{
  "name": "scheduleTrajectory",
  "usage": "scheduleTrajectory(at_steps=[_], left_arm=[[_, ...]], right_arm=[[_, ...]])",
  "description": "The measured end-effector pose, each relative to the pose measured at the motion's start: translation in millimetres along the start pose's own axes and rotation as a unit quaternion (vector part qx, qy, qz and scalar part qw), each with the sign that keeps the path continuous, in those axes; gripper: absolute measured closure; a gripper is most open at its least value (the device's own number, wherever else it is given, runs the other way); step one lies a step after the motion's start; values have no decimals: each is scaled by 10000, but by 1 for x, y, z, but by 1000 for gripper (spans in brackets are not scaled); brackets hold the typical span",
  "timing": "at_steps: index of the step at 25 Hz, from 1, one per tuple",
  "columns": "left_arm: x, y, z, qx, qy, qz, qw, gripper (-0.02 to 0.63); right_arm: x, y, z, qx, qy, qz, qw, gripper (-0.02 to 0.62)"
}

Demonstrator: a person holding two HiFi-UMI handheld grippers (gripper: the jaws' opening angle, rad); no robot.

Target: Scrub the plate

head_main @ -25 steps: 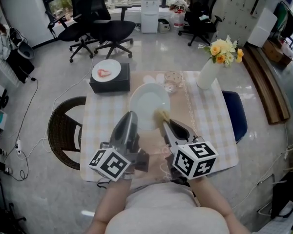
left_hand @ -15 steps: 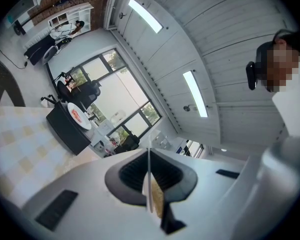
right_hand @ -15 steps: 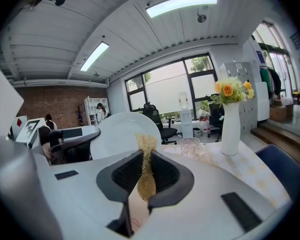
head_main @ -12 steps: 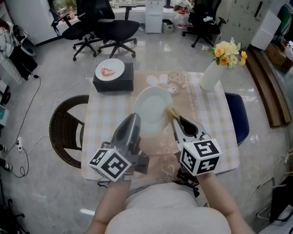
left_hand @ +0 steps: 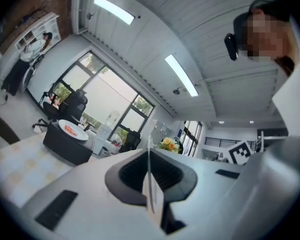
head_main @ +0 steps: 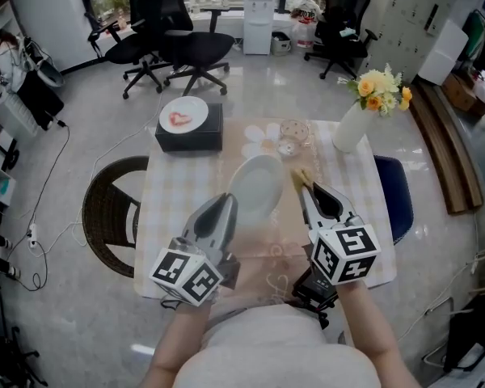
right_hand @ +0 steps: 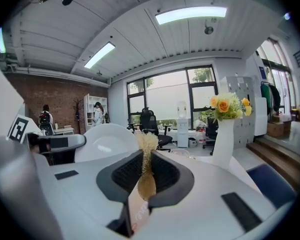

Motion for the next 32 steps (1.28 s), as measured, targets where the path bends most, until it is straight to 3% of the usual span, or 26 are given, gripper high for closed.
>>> scheduleTrajectory(at_steps=[6, 11, 16, 19, 23, 28, 32], left_arm=[[6, -3, 1, -365, -891, 189, 9952, 586], [5, -5, -2, -532, -1379, 411, 9882, 586], [6, -8, -11, -922, -2218, 794, 9675, 586], [14, -14, -17, -1243, -2866, 1136, 9431, 586], [23, -21, -26, -1469, -3911, 1450, 8969, 586], [25, -22, -29, -1746, -4592, 1586, 8565, 586], [29, -22, -28, -2004, -5437, 1759, 7958, 586]], right_arm=[[9, 3, -4, 34, -136, -223, 9997, 545], [13, 5, -7, 19, -199, -343, 9992, 545], [15, 6, -11, -62, -164, -560, 9983, 545], [16, 6, -11, -172, -61, -782, 9968, 545], [20, 6, -13, -216, 53, -859, 9961, 545], [25, 9, -15, -219, 25, -830, 9963, 543], [29, 15, -16, -188, 28, -789, 9967, 543]])
Point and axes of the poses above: the fingertips, and each gripper's own axes: y backward along the fingers, x to its right, z out of its underside, the point moved 10 cm from there along y, backward along the fingers, and after that the axes turned 15 degrees about z, right-handed, at the moved point
